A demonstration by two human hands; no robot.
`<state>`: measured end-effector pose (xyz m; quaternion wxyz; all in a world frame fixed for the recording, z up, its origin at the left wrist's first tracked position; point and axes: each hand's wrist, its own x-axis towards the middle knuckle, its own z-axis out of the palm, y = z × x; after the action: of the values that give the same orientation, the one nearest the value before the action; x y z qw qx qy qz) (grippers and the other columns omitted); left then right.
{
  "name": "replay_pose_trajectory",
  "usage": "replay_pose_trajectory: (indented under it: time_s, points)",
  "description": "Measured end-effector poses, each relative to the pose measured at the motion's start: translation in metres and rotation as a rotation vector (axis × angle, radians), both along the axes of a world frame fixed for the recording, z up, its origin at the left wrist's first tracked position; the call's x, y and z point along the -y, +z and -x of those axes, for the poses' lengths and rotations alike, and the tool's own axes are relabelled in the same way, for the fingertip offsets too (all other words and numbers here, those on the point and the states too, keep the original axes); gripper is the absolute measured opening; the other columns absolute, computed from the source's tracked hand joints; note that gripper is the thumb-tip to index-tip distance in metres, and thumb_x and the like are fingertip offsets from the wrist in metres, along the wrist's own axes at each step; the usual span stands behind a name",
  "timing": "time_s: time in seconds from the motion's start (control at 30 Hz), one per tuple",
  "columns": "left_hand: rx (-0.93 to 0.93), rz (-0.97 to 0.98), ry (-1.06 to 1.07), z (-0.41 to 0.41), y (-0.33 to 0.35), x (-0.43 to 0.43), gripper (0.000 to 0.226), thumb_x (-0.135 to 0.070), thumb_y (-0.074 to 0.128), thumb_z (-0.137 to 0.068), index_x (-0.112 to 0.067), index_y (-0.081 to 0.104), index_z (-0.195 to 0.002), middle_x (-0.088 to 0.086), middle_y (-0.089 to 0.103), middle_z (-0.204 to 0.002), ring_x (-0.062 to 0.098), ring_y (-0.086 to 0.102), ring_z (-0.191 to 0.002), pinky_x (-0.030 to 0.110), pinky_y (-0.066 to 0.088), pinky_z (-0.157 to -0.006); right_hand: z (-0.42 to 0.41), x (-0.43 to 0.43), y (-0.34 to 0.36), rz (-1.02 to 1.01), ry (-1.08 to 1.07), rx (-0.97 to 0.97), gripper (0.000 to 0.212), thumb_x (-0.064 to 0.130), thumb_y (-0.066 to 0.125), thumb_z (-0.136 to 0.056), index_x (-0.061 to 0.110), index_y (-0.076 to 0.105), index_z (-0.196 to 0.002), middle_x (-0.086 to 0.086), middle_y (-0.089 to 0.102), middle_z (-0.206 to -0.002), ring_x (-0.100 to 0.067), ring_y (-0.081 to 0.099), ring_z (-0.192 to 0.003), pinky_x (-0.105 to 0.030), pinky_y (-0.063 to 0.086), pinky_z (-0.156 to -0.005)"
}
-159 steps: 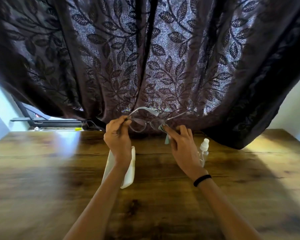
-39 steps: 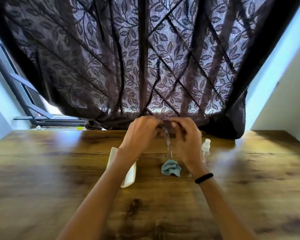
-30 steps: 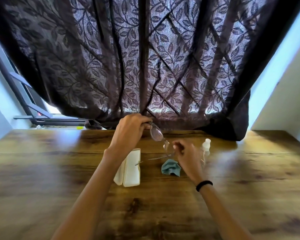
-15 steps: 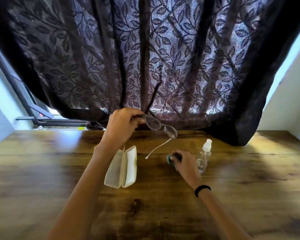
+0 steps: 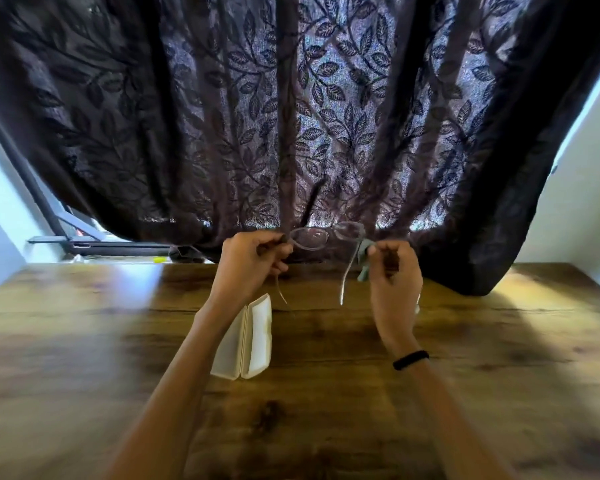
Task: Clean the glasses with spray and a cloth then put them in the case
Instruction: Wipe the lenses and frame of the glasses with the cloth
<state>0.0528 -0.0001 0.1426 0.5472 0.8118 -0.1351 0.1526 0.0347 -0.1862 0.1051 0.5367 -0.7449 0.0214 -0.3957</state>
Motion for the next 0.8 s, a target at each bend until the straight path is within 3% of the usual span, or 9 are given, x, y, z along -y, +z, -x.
replay_pose_trajectory:
  time_s: [0.17, 0.33, 0.4, 0.47, 0.53, 0.63, 0.7, 0.8]
  points:
    - [0.097, -0.002, 0.055, 0.001, -0.012, 0.003, 0.013, -0.005, 0.064, -0.082, -0.013, 0.067, -0.092, -0.008, 0.062, -0.072, -0.004, 0.062, -0.051, 0.007, 0.047, -0.051, 0.008, -0.006, 0.013, -0.074, 0.095, 0.061, 0.009, 0.009, 0.053, -0.09, 0.0, 0.055, -0.09, 0.005, 0.056, -0.072, 0.005, 0.054, -0.059, -0.007, 0.041, -0.052]
    - [0.28, -0.057, 0.038, 0.002, -0.023, 0.008, 0.012, -0.005, 0.064, -0.081, 0.001, 0.069, -0.091, 0.006, 0.06, -0.075, -0.001, 0.062, -0.055, 0.004, 0.044, -0.051, -0.001, -0.014, 0.021, 0.079, 0.249, 0.018, 0.011, 0.012, 0.057, -0.088, 0.013, 0.061, -0.098, -0.003, 0.067, -0.094, -0.01, 0.063, -0.085, -0.019, 0.052, -0.071]
    - [0.331, -0.071, 0.019, 0.004, -0.027, 0.01, 0.013, -0.01, 0.065, -0.082, -0.001, 0.069, -0.091, 0.002, 0.061, -0.076, 0.005, 0.064, -0.057, 0.013, 0.05, -0.052, -0.005, -0.017, 0.022, 0.108, 0.248, 0.017, 0.015, 0.013, 0.058, -0.087, 0.013, 0.064, -0.101, -0.001, 0.066, -0.099, -0.007, 0.062, -0.088, -0.016, 0.051, -0.074]
    - [0.358, -0.084, 0.001, 0.006, -0.03, 0.013, 0.019, -0.019, 0.064, -0.082, -0.004, 0.07, -0.091, -0.004, 0.059, -0.075, 0.013, 0.065, -0.062, 0.032, 0.056, -0.055, -0.007, -0.018, 0.023, 0.177, 0.231, 0.017, 0.016, 0.013, 0.06, -0.086, 0.013, 0.066, -0.101, 0.002, 0.062, -0.096, -0.003, 0.059, -0.085, -0.008, 0.046, -0.073]
    - [0.382, -0.095, -0.001, 0.007, -0.032, 0.014, 0.022, -0.024, 0.063, -0.08, -0.005, 0.07, -0.09, -0.006, 0.057, -0.072, 0.016, 0.063, -0.062, 0.036, 0.055, -0.056, -0.009, -0.019, 0.022, 0.256, 0.224, -0.001, 0.016, 0.014, 0.062, -0.085, 0.013, 0.067, -0.101, 0.003, 0.058, -0.093, -0.001, 0.056, -0.081, -0.005, 0.042, -0.07]
    - [0.419, -0.096, 0.013, 0.008, -0.033, 0.015, 0.021, -0.026, 0.064, -0.079, -0.006, 0.069, -0.084, -0.019, 0.051, -0.07, 0.009, 0.057, -0.063, 0.021, 0.048, -0.055, -0.007, -0.019, 0.022, 0.296, 0.248, -0.014, 0.019, 0.015, 0.064, -0.084, 0.011, 0.068, -0.102, 0.002, 0.057, -0.093, 0.002, 0.055, -0.079, -0.004, 0.042, -0.07]
    - [0.417, -0.1, 0.023, 0.008, -0.033, 0.014, 0.024, -0.029, 0.063, -0.08, -0.006, 0.069, -0.082, -0.016, 0.05, -0.067, 0.008, 0.054, -0.063, 0.014, 0.041, -0.054, -0.003, -0.02, 0.021, 0.321, 0.264, 0.008, 0.02, 0.016, 0.066, -0.082, 0.011, 0.069, -0.101, 0.004, 0.056, -0.091, 0.003, 0.054, -0.079, -0.005, 0.042, -0.07]
    - [0.405, -0.114, 0.015, 0.004, -0.034, 0.011, 0.033, -0.036, 0.055, -0.084, -0.007, 0.069, -0.085, -0.011, 0.049, -0.067, 0.008, 0.053, -0.061, 0.022, 0.044, -0.053, 0.003, -0.024, 0.019, 0.369, 0.313, 0.06, 0.02, 0.017, 0.066, -0.081, 0.013, 0.07, -0.1, 0.015, 0.053, -0.086, 0.003, 0.054, -0.081, -0.007, 0.042, -0.071]
